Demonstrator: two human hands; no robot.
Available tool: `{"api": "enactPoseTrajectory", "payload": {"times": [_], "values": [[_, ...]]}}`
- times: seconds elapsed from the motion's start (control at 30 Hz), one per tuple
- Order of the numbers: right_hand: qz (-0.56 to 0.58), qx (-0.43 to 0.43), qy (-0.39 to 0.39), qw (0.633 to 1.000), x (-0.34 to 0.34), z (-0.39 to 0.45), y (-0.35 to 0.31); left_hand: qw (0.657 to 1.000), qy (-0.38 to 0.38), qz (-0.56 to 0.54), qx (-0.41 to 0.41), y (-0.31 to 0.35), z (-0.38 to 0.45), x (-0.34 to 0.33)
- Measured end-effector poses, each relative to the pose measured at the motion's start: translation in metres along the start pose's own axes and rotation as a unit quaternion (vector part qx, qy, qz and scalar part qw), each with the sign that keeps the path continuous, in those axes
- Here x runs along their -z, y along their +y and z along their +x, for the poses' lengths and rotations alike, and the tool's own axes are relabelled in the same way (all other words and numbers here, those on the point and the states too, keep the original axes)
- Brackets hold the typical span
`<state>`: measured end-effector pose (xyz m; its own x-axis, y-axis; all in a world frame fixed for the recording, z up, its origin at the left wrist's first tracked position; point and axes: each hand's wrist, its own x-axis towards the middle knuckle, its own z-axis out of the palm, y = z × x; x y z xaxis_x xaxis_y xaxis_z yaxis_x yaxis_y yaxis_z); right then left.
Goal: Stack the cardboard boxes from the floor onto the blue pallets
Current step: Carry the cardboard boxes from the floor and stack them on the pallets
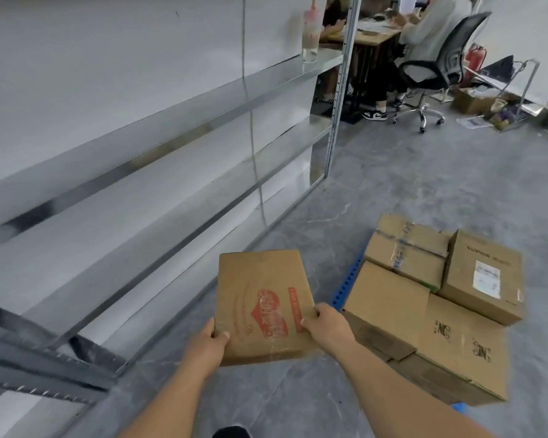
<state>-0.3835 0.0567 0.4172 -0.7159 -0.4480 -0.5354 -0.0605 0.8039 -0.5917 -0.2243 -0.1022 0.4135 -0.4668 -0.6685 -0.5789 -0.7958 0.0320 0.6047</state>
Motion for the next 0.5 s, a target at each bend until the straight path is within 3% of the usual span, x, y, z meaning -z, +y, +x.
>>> {"api": "enactPoseTrajectory", "payload": {"times": [0.5], "values": [[0.091,-0.099,0.132,0.982,0.078,0.163,-0.052,0.99,-0.072,0.061,-0.103,0.184,0.189,0.008]]}}
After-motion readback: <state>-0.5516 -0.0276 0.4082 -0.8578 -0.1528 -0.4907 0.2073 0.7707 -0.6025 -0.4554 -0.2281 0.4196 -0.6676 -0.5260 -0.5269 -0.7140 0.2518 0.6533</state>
